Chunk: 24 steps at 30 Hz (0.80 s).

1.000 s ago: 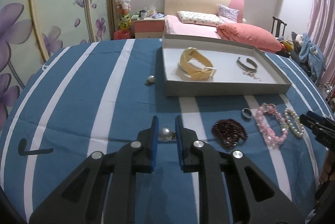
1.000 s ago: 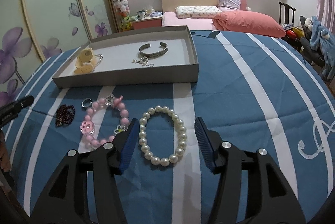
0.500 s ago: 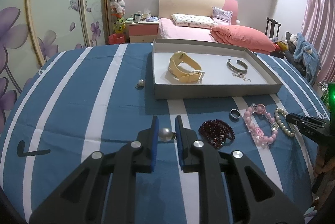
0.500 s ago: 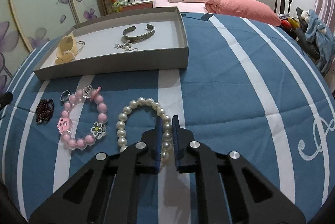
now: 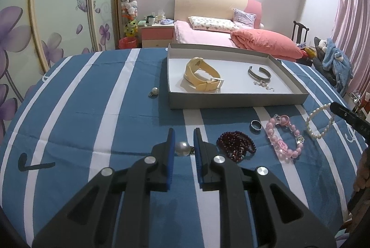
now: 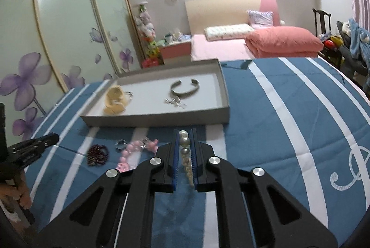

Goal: Organize jewelry
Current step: 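Carry the pearl bracelet over the tray with the right tool while the left tool carries the earring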

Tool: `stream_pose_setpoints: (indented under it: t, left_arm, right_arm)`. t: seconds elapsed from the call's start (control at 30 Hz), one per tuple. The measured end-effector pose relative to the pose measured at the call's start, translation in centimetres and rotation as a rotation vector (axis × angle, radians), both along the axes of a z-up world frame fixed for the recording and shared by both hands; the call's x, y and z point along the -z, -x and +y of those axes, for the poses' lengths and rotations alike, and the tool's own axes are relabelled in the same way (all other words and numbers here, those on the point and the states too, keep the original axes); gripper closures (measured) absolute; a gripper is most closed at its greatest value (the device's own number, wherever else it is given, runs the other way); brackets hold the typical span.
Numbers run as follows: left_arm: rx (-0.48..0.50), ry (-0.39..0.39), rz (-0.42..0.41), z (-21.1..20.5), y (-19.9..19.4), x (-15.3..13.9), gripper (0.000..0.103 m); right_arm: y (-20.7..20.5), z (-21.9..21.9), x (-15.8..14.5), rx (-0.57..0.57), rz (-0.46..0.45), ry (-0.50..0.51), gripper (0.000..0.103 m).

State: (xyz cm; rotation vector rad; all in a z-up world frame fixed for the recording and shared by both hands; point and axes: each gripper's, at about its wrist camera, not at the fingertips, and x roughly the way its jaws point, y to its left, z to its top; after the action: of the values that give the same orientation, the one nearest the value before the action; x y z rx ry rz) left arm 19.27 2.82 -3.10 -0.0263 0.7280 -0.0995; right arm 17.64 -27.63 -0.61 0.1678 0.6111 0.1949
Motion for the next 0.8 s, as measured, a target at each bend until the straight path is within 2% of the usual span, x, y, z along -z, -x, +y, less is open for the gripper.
stream_pose_setpoints:
  t: [0.8]
  left_arm:
    - [0.035,0.006,-0.076,-1.0,1.3,-1.9,0.086]
  right_arm:
    - [0.9,1.4,-1.7,-0.049,-0.067,-0.033,0.093]
